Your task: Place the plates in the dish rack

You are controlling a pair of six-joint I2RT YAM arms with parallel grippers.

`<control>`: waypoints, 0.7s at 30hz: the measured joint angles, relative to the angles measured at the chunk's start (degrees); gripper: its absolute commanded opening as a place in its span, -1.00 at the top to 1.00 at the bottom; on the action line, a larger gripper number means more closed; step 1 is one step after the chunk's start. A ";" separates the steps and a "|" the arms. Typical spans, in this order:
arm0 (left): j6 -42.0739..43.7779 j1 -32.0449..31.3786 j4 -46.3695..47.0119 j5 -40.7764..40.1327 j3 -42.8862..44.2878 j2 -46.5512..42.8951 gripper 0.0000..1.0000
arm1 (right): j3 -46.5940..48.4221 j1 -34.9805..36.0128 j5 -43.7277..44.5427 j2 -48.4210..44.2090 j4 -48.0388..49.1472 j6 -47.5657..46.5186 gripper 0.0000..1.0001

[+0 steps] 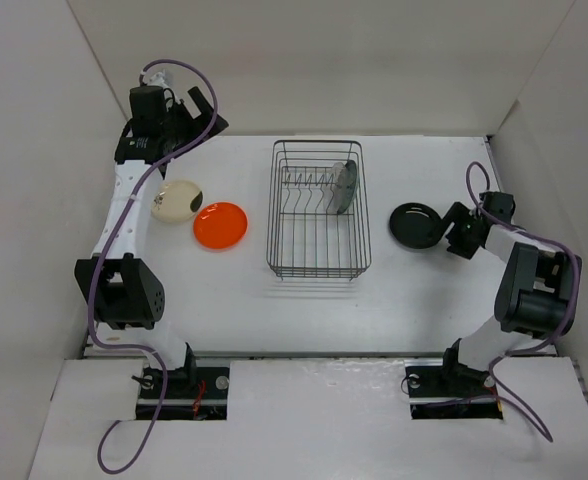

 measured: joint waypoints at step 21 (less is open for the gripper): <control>0.02 -0.02 -0.26 -3.19 0.00 0.00 -1.00 | 5.62 0.00 -1.68 8.50 0.52 2.23 0.75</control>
